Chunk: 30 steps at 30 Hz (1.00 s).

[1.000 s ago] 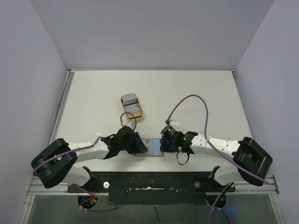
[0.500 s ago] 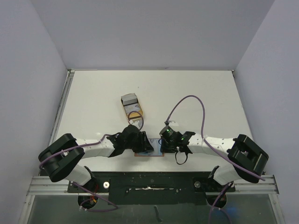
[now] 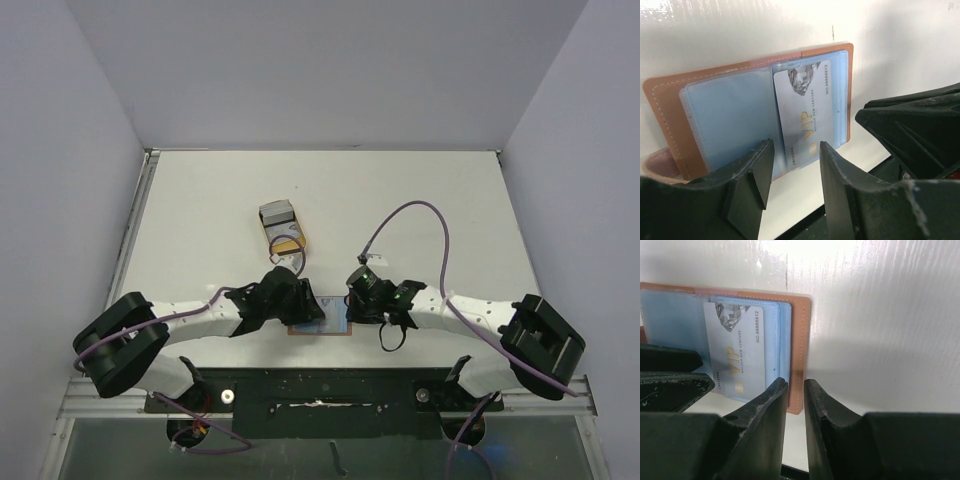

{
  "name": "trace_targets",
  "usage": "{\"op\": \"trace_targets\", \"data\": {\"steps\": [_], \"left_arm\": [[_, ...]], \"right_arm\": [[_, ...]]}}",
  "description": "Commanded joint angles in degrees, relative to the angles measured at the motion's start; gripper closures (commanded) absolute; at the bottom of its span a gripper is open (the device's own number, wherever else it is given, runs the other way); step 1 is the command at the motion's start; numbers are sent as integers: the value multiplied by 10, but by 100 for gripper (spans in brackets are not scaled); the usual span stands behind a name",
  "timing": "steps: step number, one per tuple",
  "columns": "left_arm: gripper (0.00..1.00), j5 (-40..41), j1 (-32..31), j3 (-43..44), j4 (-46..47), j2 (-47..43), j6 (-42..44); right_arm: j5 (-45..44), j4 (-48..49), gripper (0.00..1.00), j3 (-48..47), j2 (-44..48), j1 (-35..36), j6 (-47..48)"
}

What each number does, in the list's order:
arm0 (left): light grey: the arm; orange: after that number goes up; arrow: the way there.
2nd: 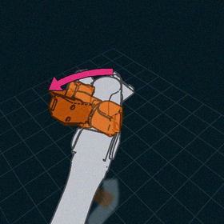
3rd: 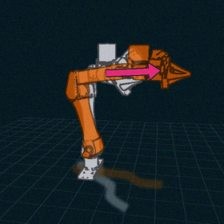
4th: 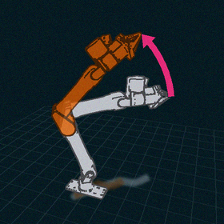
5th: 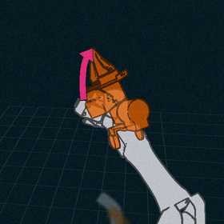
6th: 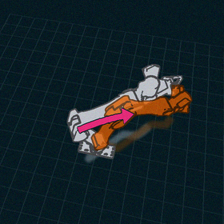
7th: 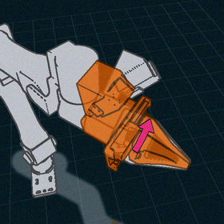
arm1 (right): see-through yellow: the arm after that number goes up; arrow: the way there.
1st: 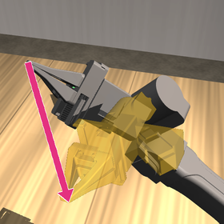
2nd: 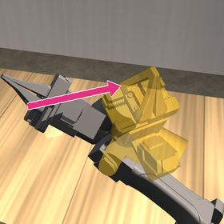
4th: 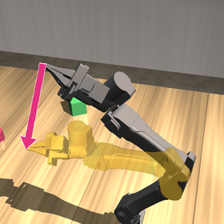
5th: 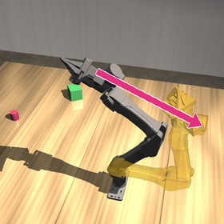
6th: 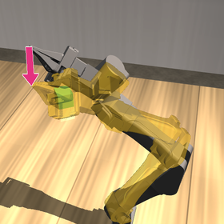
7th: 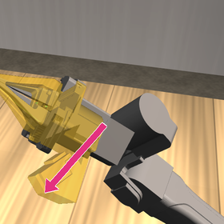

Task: Put the credit cards into the card holder
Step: Insert the credit card into the card holder.

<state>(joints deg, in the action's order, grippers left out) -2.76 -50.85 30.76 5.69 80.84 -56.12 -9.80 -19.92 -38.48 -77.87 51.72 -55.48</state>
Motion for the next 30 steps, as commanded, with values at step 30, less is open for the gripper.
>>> {"op": "trace_targets", "data": {"steps": [30], "left_arm": [[64, 0, -14, 47, 55, 33, 27]], "right_arm": [[-38, 24, 79, -1, -8, -31, 32]]}}
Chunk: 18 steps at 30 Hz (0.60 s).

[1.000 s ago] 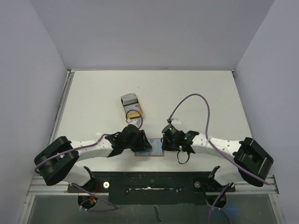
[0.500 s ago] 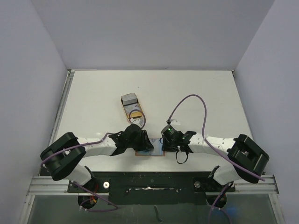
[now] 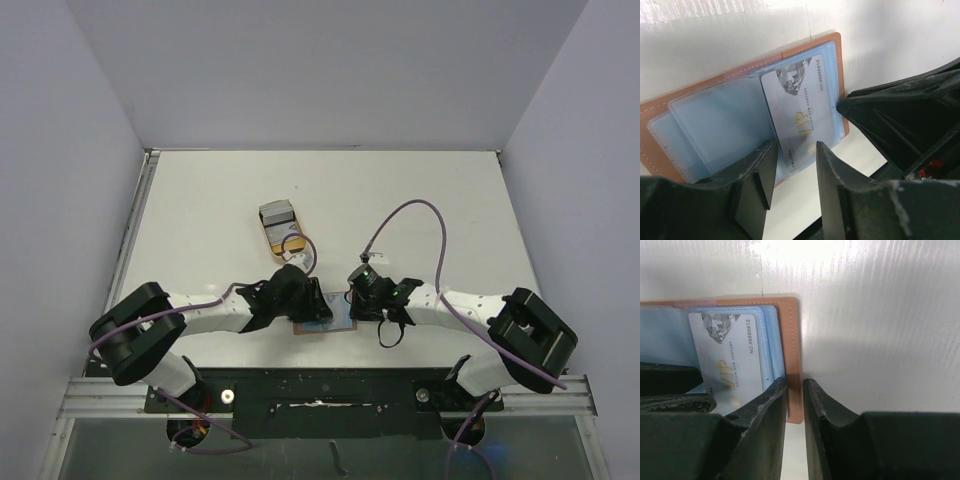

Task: Put the credit cards into the card holder
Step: Insert the credit card into the card holder.

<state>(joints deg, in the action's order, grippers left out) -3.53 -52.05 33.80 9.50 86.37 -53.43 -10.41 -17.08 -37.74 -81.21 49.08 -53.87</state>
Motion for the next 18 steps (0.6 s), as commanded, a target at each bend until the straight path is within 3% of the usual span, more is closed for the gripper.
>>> {"op": "trace_targets", "data": {"steps": [1, 11, 18], "left_arm": [[63, 14, -1, 19, 4, -29, 1], [60, 90, 30, 80, -140, -111, 64], [60, 74, 149, 129, -163, -129, 220]], "right_arm": [[-34, -8, 79, -9, 29, -4, 18], [-29, -14, 72, -15, 81, -4, 36], [-23, -6, 71, -22, 119, -3, 44]]}}
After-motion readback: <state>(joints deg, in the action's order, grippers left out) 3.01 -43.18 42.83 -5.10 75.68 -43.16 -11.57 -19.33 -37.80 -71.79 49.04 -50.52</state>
